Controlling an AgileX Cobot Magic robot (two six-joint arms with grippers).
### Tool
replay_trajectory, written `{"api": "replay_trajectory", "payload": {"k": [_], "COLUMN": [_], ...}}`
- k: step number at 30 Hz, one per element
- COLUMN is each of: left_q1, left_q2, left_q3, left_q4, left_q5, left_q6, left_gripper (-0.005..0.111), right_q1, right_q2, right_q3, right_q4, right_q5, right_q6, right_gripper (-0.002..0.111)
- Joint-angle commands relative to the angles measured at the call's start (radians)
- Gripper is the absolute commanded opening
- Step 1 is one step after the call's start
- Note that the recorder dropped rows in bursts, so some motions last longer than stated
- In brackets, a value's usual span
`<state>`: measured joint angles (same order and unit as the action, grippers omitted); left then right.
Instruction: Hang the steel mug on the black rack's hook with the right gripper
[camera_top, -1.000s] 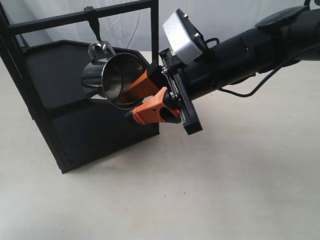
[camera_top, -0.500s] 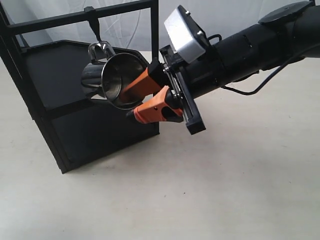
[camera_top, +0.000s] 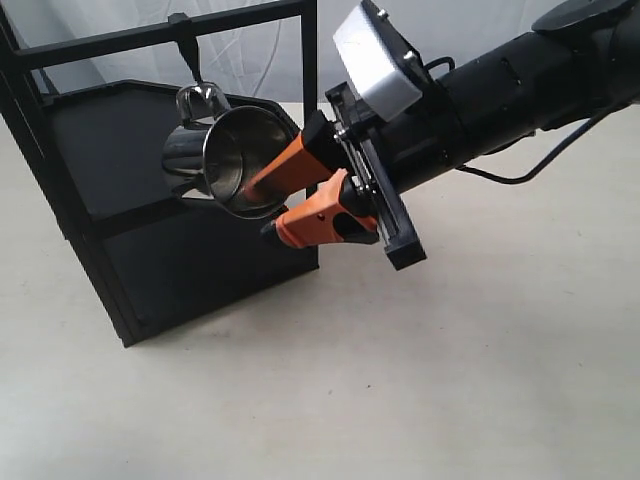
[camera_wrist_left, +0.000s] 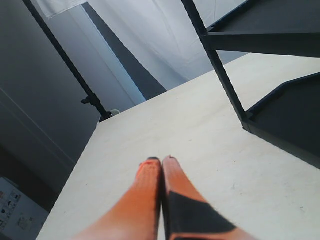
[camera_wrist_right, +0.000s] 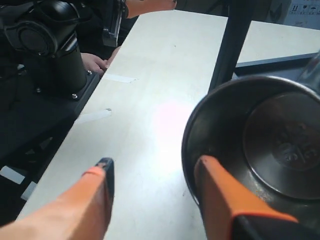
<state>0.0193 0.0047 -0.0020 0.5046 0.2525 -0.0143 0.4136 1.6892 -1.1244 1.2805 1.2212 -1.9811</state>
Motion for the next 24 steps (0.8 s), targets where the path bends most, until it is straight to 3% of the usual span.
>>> {"api": "replay_trajectory", "payload": {"k": [1,6,11,20,24], "left_q1": [-0.001,-0.001,-0.001,-0.001,-0.001], "left_q2": [-0.005,-0.005,-0.005,-0.005,-0.005], "left_q3": [0.002,0.002,0.002,0.002,0.002], "left_q4": [0.005,0.005,0.005,0.005,0.005], "left_q5": [-0.009,-0.009,-0.009,-0.009,-0.009], "left_q6": [-0.002,-0.002,-0.002,-0.002,-0.002], "left_gripper": [0.002,0.002,0.002,0.002,0.002], "right_q1": [-0.021,-0.067,-0.117,-0.174,-0.174], "right_q2": [-0.050,-0.140,-0.244,-0.354,-0.404], "right_q3": [0.005,0.005,0.005,0.005,0.005], "right_q4": [-0.002,-0.052,-0.237,-0.379,-0.531], "right_q5": [0.000,0.000,-0.056,-0.091,-0.215], "right_q6": [0.012,0.044,0.224,0.946,1.173], "right_gripper": [0.050,0.043,0.001,-0.001,-0.001]}}
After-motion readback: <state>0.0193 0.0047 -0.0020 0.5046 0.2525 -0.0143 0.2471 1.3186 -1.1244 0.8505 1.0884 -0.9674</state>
